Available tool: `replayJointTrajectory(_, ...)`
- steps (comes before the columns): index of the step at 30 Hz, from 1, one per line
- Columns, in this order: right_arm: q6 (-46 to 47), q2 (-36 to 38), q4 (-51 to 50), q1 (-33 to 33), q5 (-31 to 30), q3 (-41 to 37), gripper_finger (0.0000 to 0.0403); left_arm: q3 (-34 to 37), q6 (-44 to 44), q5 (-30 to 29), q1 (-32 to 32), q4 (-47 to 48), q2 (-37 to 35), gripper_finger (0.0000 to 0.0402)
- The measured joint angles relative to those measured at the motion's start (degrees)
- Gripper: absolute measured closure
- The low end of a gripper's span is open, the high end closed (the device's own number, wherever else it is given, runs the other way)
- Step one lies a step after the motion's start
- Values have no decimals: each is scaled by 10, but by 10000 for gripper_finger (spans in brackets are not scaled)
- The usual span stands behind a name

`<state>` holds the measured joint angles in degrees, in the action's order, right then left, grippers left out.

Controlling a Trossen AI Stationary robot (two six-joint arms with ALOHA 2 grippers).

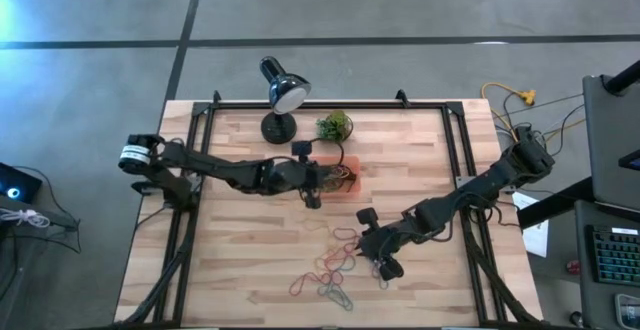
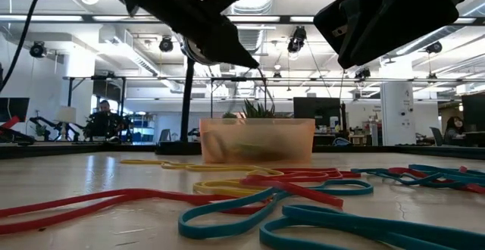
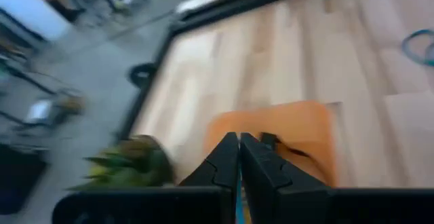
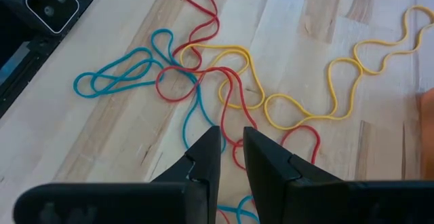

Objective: Pick and place rubber bands into bin
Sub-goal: Put the blue rubber band into the orange bin

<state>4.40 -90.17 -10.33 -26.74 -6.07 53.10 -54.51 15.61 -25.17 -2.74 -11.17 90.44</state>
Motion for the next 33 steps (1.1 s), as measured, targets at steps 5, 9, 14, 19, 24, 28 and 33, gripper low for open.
replayJointTrajectory(5,1,0,0,0,0,0,344,4,-18,9,11,16,22,401)
replayJointTrajectory(9,2,0,0,0,0,0,344,4,-17,5,14,12,36,401)
replayJointTrajectory(14,2,0,0,0,0,0,344,4,-33,-46,16,14,47,401)
replayJointTrajectory(19,9,0,-1,0,0,0,344,5,-32,-68,16,19,55,386)
replayJointTrajectory(24,8,0,-2,0,0,0,344,4,-32,-68,16,17,58,348)
replayJointTrajectory(28,8,0,-2,0,-1,0,346,3,-33,-68,13,16,55,333)
replayJointTrajectory(33,73,0,-70,-5,-59,-3,347,-3,-34,-68,-21,51,32,331)
